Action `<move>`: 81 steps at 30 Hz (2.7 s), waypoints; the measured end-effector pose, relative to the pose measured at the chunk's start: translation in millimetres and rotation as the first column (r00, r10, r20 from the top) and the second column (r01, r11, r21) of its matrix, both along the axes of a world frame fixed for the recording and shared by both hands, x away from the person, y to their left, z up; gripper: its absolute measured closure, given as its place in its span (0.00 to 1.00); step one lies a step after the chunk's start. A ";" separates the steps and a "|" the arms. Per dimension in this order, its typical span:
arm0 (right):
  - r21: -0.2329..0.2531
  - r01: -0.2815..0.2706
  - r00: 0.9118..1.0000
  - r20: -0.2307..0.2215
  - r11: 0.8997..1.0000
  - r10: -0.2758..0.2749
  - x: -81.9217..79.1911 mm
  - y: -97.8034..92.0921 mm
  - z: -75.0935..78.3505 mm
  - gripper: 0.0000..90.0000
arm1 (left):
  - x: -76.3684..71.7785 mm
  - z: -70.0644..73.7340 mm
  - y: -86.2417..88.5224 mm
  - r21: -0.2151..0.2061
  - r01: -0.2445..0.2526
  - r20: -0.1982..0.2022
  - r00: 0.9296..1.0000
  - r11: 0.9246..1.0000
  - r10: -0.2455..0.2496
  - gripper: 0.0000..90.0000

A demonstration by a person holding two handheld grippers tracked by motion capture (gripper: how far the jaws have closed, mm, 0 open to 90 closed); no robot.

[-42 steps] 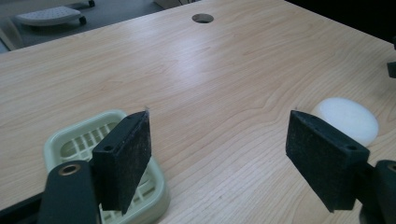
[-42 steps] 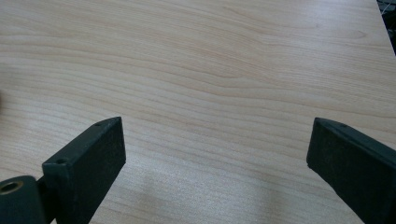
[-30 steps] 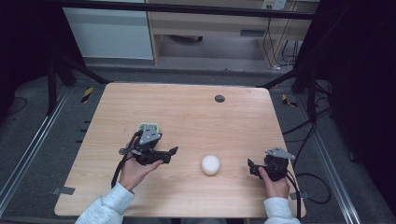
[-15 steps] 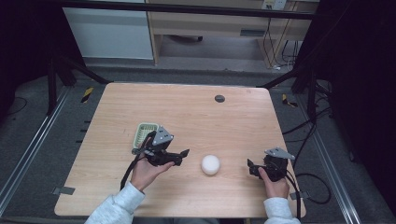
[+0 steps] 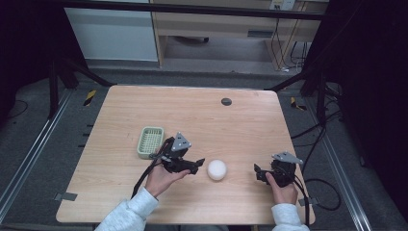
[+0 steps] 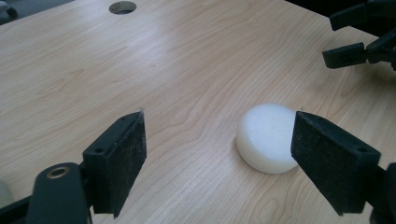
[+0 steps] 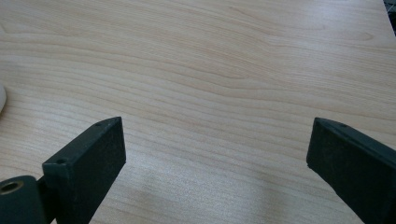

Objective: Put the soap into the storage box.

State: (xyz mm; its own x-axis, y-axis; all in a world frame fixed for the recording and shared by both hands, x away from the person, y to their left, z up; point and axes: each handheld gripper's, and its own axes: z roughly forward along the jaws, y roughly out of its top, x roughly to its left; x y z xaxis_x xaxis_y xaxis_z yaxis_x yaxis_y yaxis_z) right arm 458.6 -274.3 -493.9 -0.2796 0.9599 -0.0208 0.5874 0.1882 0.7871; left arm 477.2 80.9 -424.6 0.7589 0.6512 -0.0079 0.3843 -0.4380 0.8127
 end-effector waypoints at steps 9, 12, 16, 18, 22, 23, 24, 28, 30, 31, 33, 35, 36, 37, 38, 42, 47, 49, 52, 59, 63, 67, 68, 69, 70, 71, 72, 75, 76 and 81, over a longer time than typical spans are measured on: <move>0.001 -0.003 1.000 0.005 1.000 0.003 0.5 0.7 0.4 0.05 | -0.9 -7.2 -17.0 0.024 0.027 -0.011 1.000 0.999 -0.026 0.18; 0.006 0.001 1.000 0.004 1.000 -0.001 0.5 1.8 1.3 0.05 | -2.7 -9.1 -21.0 0.044 0.037 -0.016 0.999 0.998 -0.036 0.17; 0.001 -0.006 1.000 0.008 1.000 0.006 0.2 2.9 2.5 0.05 | -2.7 -12.0 -27.4 0.053 0.048 -0.026 0.999 0.997 -0.046 0.17; 0.004 -0.007 1.000 0.005 1.000 0.007 0.2 2.8 2.5 0.05 | -2.0 -13.8 -30.6 0.059 0.055 -0.032 0.998 0.997 -0.053 0.17; 0.003 -0.006 1.000 0.008 1.000 0.006 0.5 1.9 2.6 0.05 | -0.9 -16.1 -36.3 0.070 0.064 -0.039 0.997 0.995 -0.062 0.16; 0.005 -0.003 1.000 0.006 1.000 0.002 0.5 2.1 2.4 0.05 | 0.2 -17.6 -39.6 0.072 0.072 -0.046 0.997 0.995 -0.069 0.16; 0.002 -0.006 1.000 0.008 1.000 0.006 0.6 1.8 2.2 0.05 | 0.7 -18.6 -41.8 0.073 0.073 -0.049 0.996 0.995 -0.069 0.16; 0.005 -0.006 1.000 0.007 1.000 0.006 0.9 2.4 1.8 0.05 | 1.7 -22.3 -47.4 0.077 0.078 -0.060 0.996 0.994 -0.074 0.15; 0.008 -0.007 1.000 0.004 1.000 0.007 0.8 2.7 1.9 0.05 | 2.1 -24.0 -50.0 0.082 0.080 -0.065 0.995 0.993 -0.075 0.15; 0.005 -0.008 1.000 0.007 1.000 0.008 1.0 2.4 1.8 0.05 | 2.2 -25.0 -51.4 0.081 0.081 -0.068 0.995 0.993 -0.076 0.15; 0.009 0.001 1.000 0.005 1.000 -0.001 0.9 2.6 1.9 0.05 | 2.4 -26.8 -53.7 0.091 0.084 -0.069 0.995 0.992 -0.078 0.15; 0.011 -0.002 1.000 0.002 1.000 0.002 1.0 2.6 1.9 0.05 | 2.6 -28.0 -55.2 0.096 0.086 -0.071 0.994 0.992 -0.079 0.15; 0.006 -0.001 1.000 0.003 1.000 0.001 1.3 2.7 1.5 0.05 | 2.6 -28.5 -56.1 0.100 0.088 -0.072 0.994 0.991 -0.082 0.15; 0.004 -0.003 1.000 0.001 1.000 0.003 1.6 3.0 1.2 0.05 | 2.6 -29.4 -57.2 0.101 0.089 -0.073 0.994 0.991 -0.082 0.15; 0.003 -0.005 1.000 0.001 1.000 0.005 1.8 3.0 1.1 0.05 | 2.7 -30.3 -58.3 0.102 0.092 -0.075 0.994 0.991 -0.085 0.15; 0.007 -0.003 1.000 0.000 1.000 0.003 1.5 3.5 1.6 0.05 | 3.3 -34.1 -63.0 0.106 0.094 -0.082 0.993 0.990 -0.085 0.15; 0.007 -0.007 1.000 0.003 1.000 0.007 1.2 3.2 1.6 0.05 | 4.5 -38.7 -70.1 0.116 0.101 -0.092 0.992 0.988 -0.090 0.15; 0.006 -0.007 1.000 0.004 1.000 0.007 1.2 3.1 1.6 0.05 | 5.2 -39.8 -71.4 0.122 0.101 -0.098 0.991 0.987 -0.089 0.15; 0.006 -0.007 1.000 0.003 1.000 0.007 1.2 3.3 1.6 0.05 | 5.5 -42.1 -73.5 0.129 0.108 -0.107 0.990 0.986 -0.095 0.15; 0.005 -0.005 1.000 -0.001 1.000 0.005 1.7 4.3 0.9 0.05 | 5.9 -47.1 -78.3 0.142 0.113 -0.119 0.988 0.983 -0.096 0.15; 0.005 -0.006 1.000 -0.002 1.000 0.006 1.5 4.4 1.1 0.05 | 7.7 -50.8 -80.4 0.152 0.116 -0.133 0.986 0.982 -0.096 0.16; 0.005 -0.006 1.000 -0.001 1.000 0.006 1.9 4.2 0.9 0.05 | 9.0 -53.9 -82.5 0.165 0.117 -0.137 0.986 0.979 -0.094 0.16; 0.006 -0.005 1.000 -0.001 1.000 0.005 1.9 4.3 0.9 0.05 | 9.3 -54.8 -83.1 0.168 0.116 -0.140 0.986 0.979 -0.093 0.16; 0.008 -0.005 1.000 0.000 1.000 0.005 1.8 4.4 1.0 0.05 | 9.9 -56.2 -83.9 0.174 0.121 -0.144 0.985 0.977 -0.096 0.18; 0.009 -0.005 1.000 0.000 1.000 0.005 1.8 4.5 1.0 0.05 | 10.0 -57.3 -84.5 0.179 0.119 -0.143 0.985 0.977 -0.094 0.18; 0.010 -0.003 1.000 -0.001 1.000 0.003 1.7 4.6 1.0 0.05 | 10.2 -57.8 -84.7 0.181 0.119 -0.143 0.985 0.976 -0.093 0.18; 0.008 -0.005 1.000 -0.001 1.000 0.005 1.8 4.5 1.0 0.05 | 10.3 -58.2 -85.0 0.184 0.117 -0.140 0.986 0.976 -0.091 0.19; 0.006 -0.004 1.000 -0.003 1.000 0.004 1.9 4.4 0.7 0.05 | 10.3 -58.8 -86.0 0.187 0.120 -0.141 0.986 0.975 -0.094 0.22; 0.006 -0.004 1.000 -0.003 1.000 0.004 1.9 4.4 0.7 0.05 | 10.3 -58.8 -86.0 0.187 0.120 -0.141 0.986 0.975 -0.094 0.22; 0.002 -0.001 1.000 -0.003 1.000 0.001 2.1 4.4 0.7 0.05 | 10.8 -62.6 -89.0 0.201 0.123 -0.145 0.985 0.972 -0.095 0.23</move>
